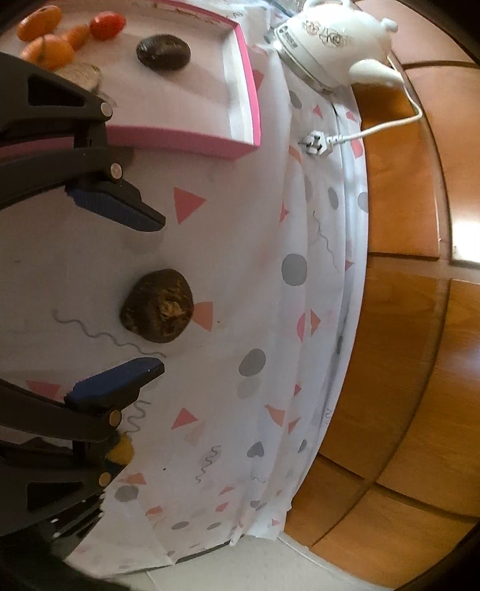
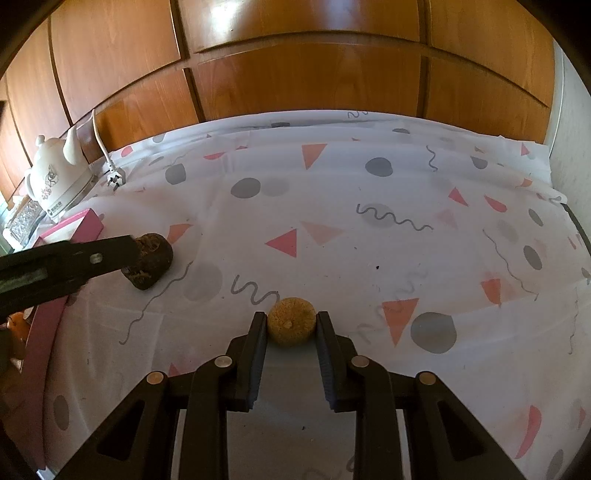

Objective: Organize fruits
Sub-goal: 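Grasp the dark round root with the left gripper while the right holds the yellow fruit, then carry the dark root and yellow fruit over the pink tray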

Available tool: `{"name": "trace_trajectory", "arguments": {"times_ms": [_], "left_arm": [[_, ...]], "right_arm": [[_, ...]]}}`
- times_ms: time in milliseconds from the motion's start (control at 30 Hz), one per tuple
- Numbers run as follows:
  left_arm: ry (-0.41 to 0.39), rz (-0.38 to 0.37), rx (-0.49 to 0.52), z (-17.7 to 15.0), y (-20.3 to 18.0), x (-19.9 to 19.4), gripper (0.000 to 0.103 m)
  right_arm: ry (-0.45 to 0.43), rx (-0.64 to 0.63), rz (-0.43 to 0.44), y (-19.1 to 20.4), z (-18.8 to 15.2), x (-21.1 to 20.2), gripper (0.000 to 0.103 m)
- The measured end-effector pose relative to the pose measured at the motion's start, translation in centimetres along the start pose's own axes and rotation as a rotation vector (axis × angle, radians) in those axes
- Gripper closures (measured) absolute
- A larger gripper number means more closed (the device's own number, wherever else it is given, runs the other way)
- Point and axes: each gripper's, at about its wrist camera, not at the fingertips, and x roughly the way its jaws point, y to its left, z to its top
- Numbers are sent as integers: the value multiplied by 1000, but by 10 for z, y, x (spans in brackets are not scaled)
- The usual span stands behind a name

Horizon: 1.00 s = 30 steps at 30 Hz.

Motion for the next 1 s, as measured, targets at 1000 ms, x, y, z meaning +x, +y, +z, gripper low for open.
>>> {"name": "trace_trajectory", "arguments": {"times_ms": [1000], "left_arm": [[-80, 52, 126, -54, -8, 1, 53]], "right_arm": [[-11, 3, 4, -2, -1, 1, 76]]}}
